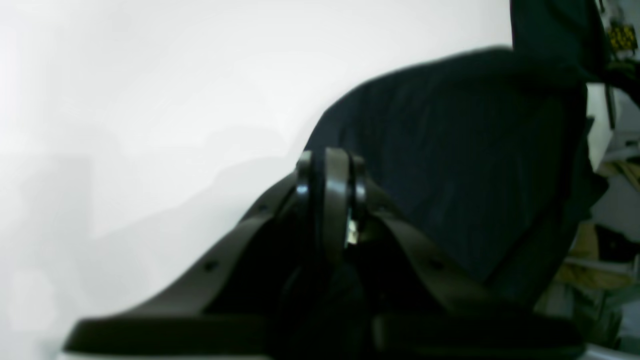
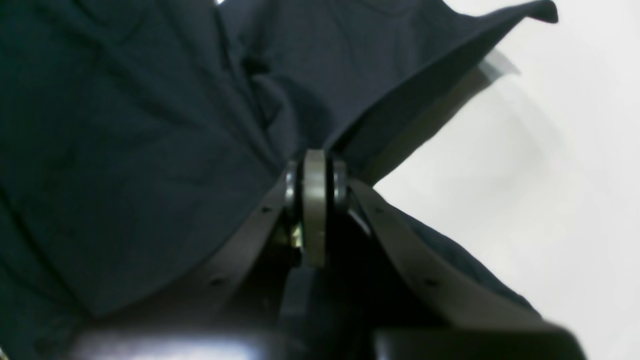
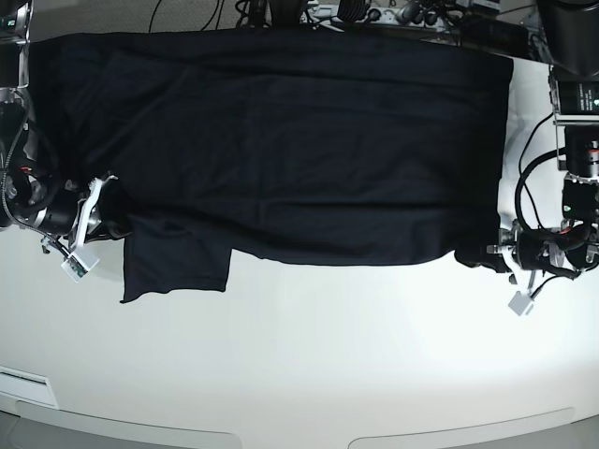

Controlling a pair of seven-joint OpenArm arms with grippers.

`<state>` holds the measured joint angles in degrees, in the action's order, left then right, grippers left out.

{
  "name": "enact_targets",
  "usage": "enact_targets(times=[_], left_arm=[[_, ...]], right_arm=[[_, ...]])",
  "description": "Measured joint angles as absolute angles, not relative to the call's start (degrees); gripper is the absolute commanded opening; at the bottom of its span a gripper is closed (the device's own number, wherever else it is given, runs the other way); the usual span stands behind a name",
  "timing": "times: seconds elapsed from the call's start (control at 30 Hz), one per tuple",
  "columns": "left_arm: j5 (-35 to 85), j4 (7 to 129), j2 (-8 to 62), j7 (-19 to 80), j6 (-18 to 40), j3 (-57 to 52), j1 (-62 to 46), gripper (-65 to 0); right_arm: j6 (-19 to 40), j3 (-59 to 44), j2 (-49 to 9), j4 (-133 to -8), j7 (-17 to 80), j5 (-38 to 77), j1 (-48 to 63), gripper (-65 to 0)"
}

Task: Fold the T-shirt properly
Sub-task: 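Lift the hem with both grippers and fold it over toward the collar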

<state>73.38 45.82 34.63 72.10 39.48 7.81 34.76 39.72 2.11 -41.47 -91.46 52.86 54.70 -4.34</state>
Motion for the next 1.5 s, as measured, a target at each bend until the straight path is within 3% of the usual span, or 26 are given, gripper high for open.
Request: enact_targets(times=[0.5,0.6,1.03,1.5], left_arm=[[76.6,46.92,39.64,73.19,39.48,7.84,34.89,-65.0],[83.53,48.18,40.42,77.54,39.51,7.84,34.81,-65.0],[83.9,76.29,44.53,78.32,39.51,8.19,24.1,-65.0],[84.01,77.91,50.74,78.17,39.53,8.23,18.26,-65.0]], right_arm=[[39.92,2.11,-48.27,-92.77,52.77,59.57,-3.18,-65.0],[39.9,2.11,-48.62,-92.97,54.5,62.46,-3.16,-65.0],[39.86,2.11,-52.9,-93.1,60.71,70.41,-3.2,-65.0],[39.9,2.11,-53.47,-93.38,75.59,82.63,-2.98,-65.0]])
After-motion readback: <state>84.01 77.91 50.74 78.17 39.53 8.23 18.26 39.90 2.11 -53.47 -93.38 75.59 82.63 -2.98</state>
